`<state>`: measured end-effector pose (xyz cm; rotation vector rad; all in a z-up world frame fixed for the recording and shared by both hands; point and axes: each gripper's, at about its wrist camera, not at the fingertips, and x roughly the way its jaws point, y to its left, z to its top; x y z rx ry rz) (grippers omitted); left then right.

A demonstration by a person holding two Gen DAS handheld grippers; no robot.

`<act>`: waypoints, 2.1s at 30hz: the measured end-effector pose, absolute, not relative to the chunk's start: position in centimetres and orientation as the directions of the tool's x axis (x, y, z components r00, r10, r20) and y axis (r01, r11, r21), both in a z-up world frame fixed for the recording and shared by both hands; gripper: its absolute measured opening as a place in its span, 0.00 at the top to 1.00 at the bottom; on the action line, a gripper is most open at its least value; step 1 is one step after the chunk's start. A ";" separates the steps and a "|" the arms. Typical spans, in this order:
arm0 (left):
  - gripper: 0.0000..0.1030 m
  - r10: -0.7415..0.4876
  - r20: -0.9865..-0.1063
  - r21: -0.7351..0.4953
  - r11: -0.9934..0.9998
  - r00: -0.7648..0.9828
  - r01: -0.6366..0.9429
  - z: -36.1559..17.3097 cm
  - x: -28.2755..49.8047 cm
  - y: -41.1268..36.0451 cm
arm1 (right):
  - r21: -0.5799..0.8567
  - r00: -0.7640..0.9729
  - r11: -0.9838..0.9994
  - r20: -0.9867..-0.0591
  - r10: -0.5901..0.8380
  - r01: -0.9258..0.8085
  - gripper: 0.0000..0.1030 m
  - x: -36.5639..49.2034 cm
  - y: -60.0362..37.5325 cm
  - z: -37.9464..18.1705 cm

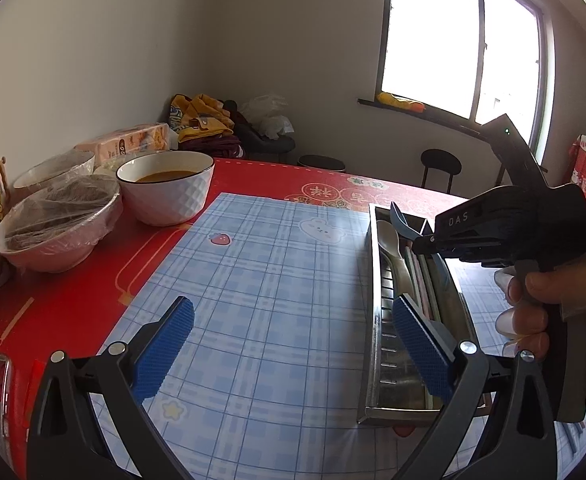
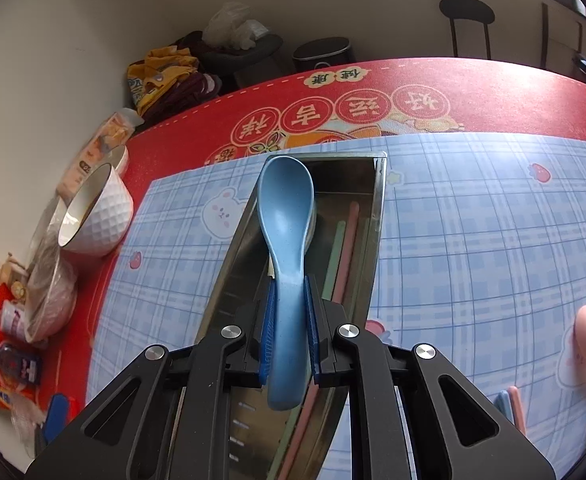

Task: Organize utensils
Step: 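Lower the dark blue spoon into the steel tray and open the right tool, then move the left tool onto the blue chopstick and close its fingers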

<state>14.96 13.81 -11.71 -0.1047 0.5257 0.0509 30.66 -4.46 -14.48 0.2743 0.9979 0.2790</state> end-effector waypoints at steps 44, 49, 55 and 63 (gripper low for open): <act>0.06 -0.001 -0.479 -0.057 0.998 0.878 -0.030 -11.7 14.8 12.6 | 0.178 0.725 0.976 -0.655 0.214 -0.127 0.84 18.5 -24.3 -14.2; 0.06 0.042 -0.480 0.009 0.999 0.876 -0.043 -11.3 14.5 11.1 | 0.182 0.726 0.979 -0.660 0.192 -0.092 0.84 16.5 -28.7 -15.6; 0.11 -0.029 -0.504 -0.014 1.000 0.863 0.025 -10.5 13.1 7.3 | 0.218 0.738 0.973 -0.644 0.199 -0.072 0.84 15.4 -31.3 -16.4; 0.43 -0.201 -0.576 -0.038 0.975 0.793 0.220 -10.4 12.3 -0.9 | 0.274 0.748 0.957 -0.614 0.253 -0.099 0.84 15.2 -32.0 -16.6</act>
